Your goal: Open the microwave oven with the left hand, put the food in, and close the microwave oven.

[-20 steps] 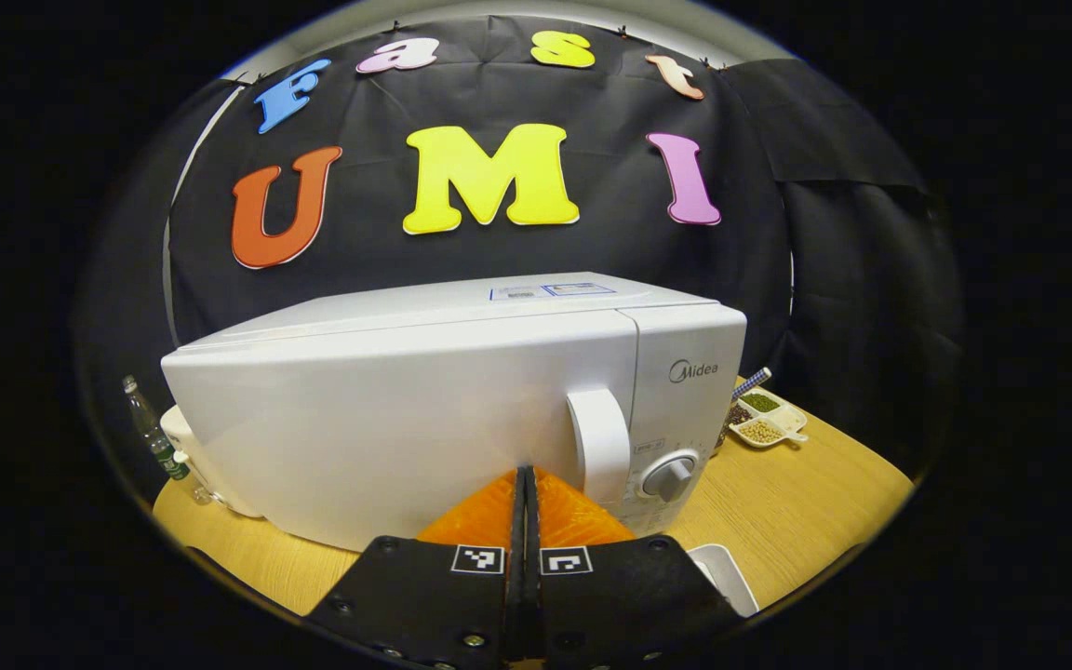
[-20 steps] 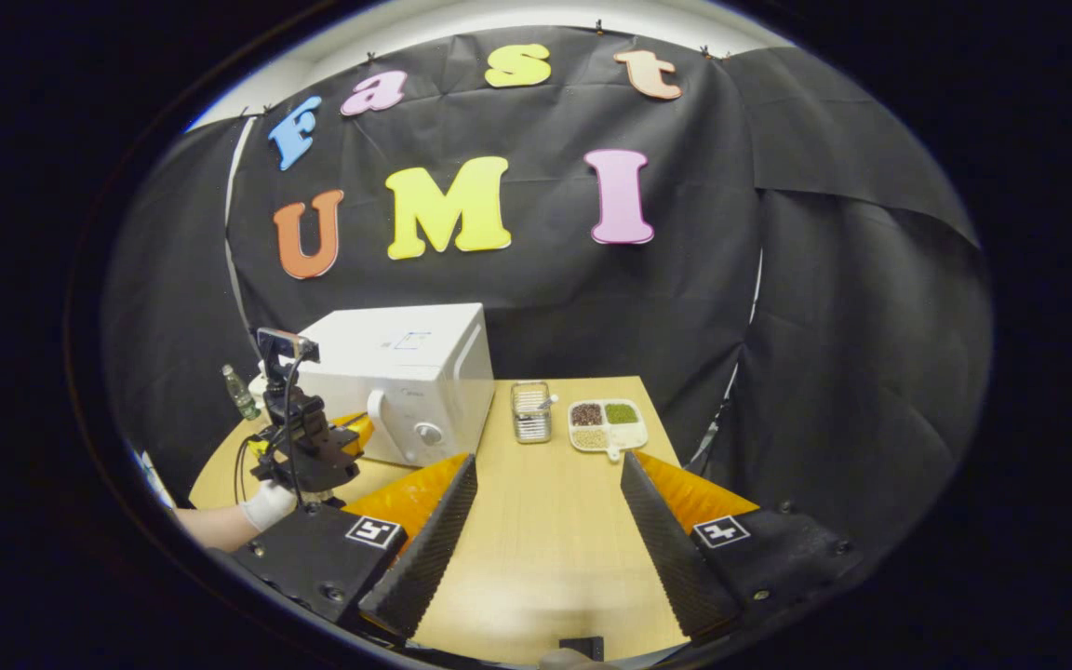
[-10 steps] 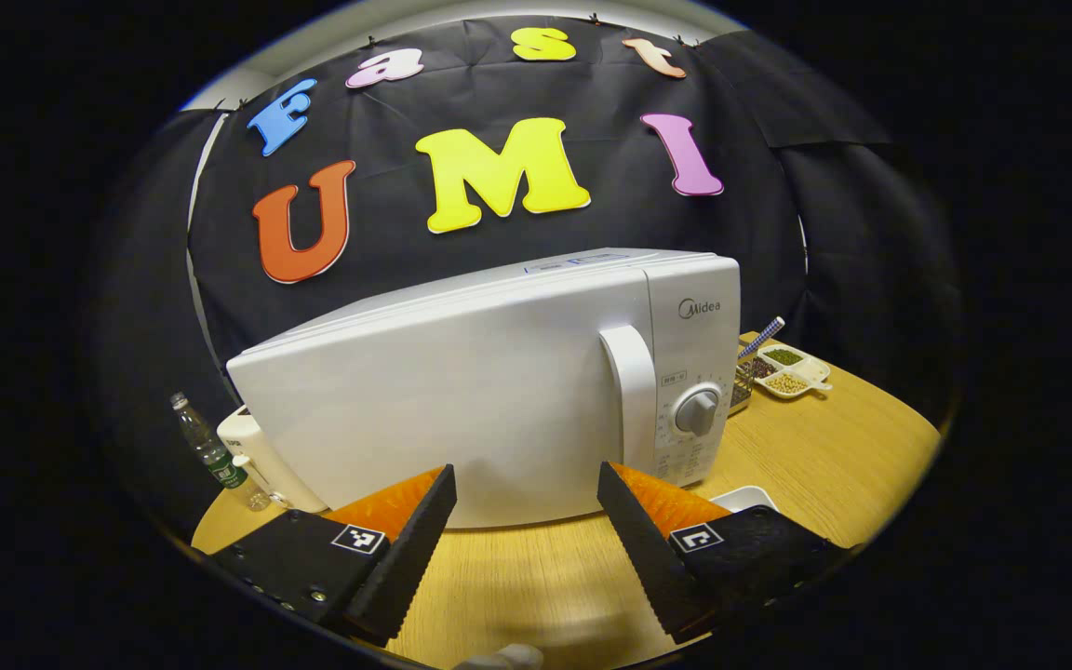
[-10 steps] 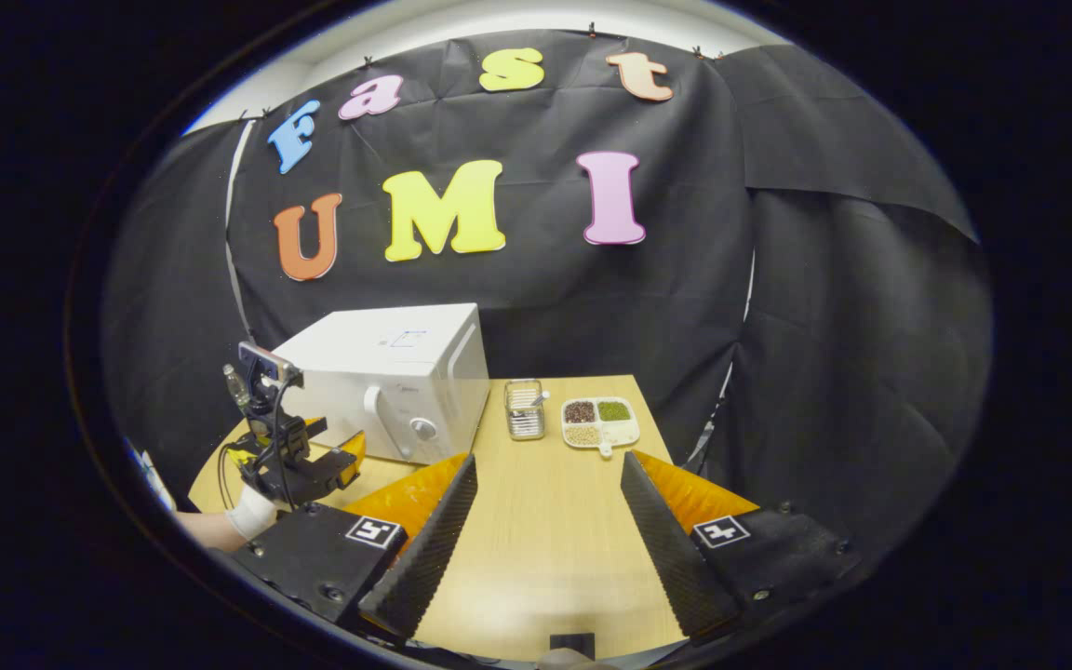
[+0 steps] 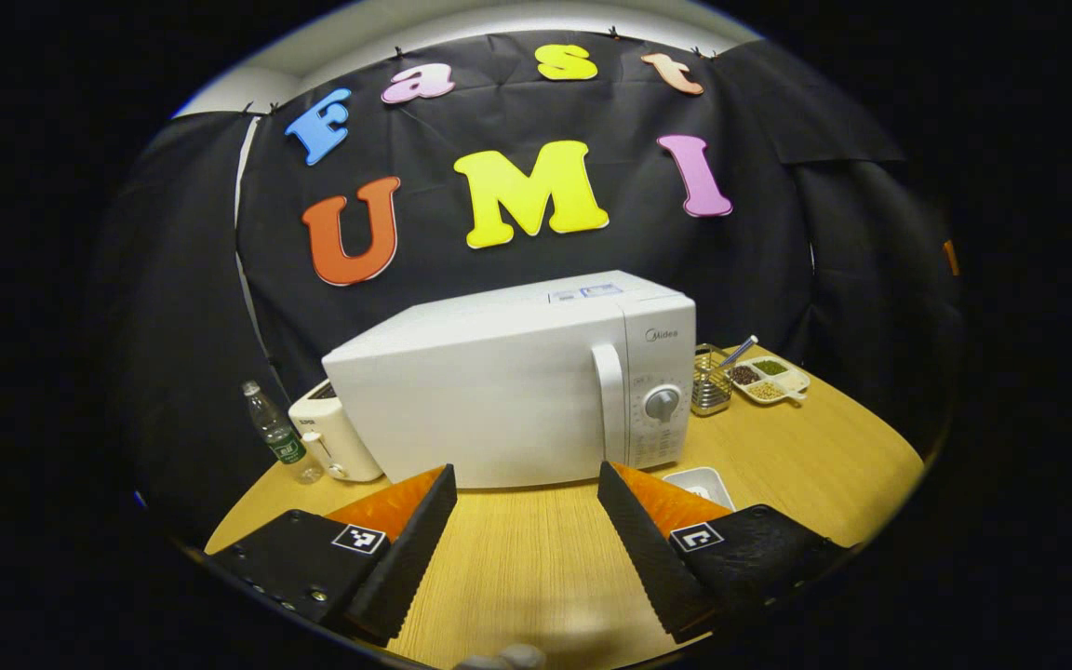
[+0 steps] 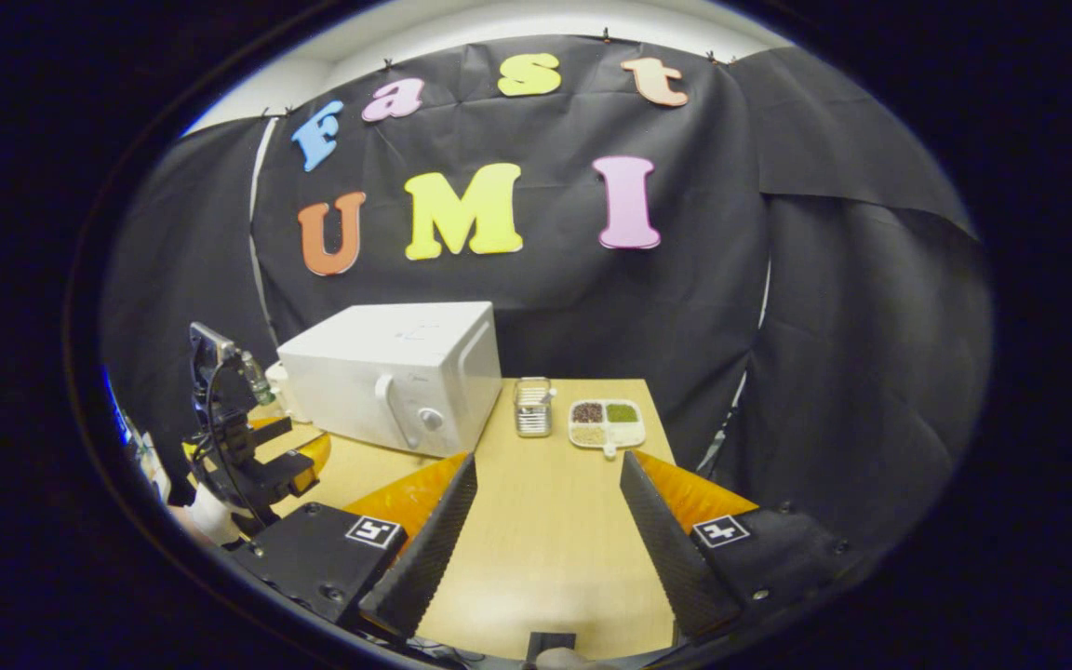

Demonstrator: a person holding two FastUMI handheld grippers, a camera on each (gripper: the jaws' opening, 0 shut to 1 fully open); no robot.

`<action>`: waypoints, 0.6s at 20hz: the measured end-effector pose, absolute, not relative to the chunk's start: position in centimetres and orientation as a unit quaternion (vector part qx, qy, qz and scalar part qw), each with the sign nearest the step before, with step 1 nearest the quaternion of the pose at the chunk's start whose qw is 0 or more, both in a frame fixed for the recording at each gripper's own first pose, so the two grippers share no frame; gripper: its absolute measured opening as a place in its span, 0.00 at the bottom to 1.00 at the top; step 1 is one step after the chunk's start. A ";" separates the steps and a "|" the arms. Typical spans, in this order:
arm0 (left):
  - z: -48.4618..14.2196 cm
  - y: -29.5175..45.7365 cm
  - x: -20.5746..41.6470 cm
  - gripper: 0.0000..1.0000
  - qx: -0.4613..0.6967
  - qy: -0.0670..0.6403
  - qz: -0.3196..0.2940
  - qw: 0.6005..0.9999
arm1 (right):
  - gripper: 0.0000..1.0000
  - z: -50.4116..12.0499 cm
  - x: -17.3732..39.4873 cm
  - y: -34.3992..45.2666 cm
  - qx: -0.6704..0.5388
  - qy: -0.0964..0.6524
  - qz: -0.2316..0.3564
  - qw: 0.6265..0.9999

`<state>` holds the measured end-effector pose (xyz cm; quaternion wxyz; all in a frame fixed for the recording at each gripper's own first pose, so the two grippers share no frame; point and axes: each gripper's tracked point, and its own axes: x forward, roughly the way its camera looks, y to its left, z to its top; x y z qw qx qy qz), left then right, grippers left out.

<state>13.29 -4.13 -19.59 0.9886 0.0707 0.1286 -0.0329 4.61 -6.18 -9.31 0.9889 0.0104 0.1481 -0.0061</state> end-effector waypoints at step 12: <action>-3.3 2.7 0.4 0.95 0.026 0.026 -0.021 0.999 | 0.99 -2.3 2.3 4.3 -0.002 0.053 0.008 0.999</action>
